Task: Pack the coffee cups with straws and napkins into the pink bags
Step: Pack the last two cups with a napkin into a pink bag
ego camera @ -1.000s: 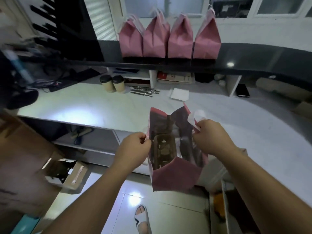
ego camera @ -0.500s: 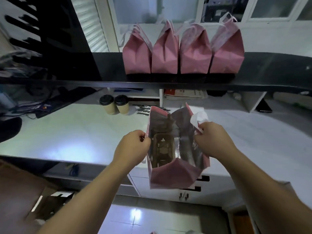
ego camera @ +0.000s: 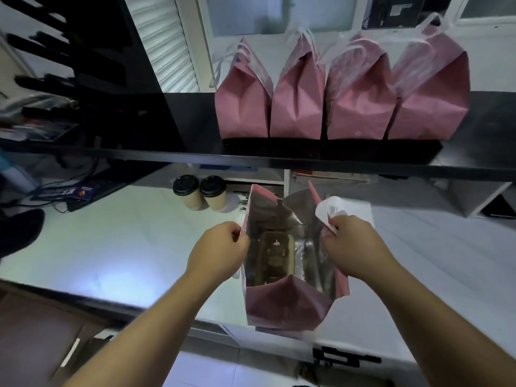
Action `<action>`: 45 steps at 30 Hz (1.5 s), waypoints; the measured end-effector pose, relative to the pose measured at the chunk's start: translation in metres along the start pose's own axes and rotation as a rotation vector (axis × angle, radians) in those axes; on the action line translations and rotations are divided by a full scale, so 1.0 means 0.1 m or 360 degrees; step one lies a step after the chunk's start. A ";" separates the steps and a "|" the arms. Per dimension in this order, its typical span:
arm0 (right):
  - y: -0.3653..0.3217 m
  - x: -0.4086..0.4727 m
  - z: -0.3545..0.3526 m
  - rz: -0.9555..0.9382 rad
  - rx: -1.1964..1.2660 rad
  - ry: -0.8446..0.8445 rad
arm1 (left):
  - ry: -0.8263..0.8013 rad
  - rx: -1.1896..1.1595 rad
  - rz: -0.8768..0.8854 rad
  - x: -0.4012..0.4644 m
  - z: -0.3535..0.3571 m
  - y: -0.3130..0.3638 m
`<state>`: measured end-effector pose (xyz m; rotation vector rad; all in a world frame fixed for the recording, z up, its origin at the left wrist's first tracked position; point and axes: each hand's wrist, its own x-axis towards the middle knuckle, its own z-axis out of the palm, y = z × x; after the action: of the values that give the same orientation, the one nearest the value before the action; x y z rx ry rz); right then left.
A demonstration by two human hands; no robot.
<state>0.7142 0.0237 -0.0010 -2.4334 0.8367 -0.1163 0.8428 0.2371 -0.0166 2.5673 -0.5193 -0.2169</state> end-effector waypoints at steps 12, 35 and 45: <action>-0.05 0.17 0.12 0.0054 0.0108 0.0004 | -0.0172 -0.0040 0.0003 0.41 0.03 -0.16; -0.46 0.24 0.25 0.0425 0.0191 0.0052 | -0.0329 0.0744 0.0159 2.75 0.28 -1.11; -0.41 0.28 0.18 0.0447 0.0167 -0.0077 | -0.0301 0.0549 0.0186 2.62 0.26 -1.07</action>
<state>0.7633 0.0424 0.0031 -2.1884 1.1114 0.0043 1.1100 0.2061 -0.1075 2.8519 -0.8393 -0.3582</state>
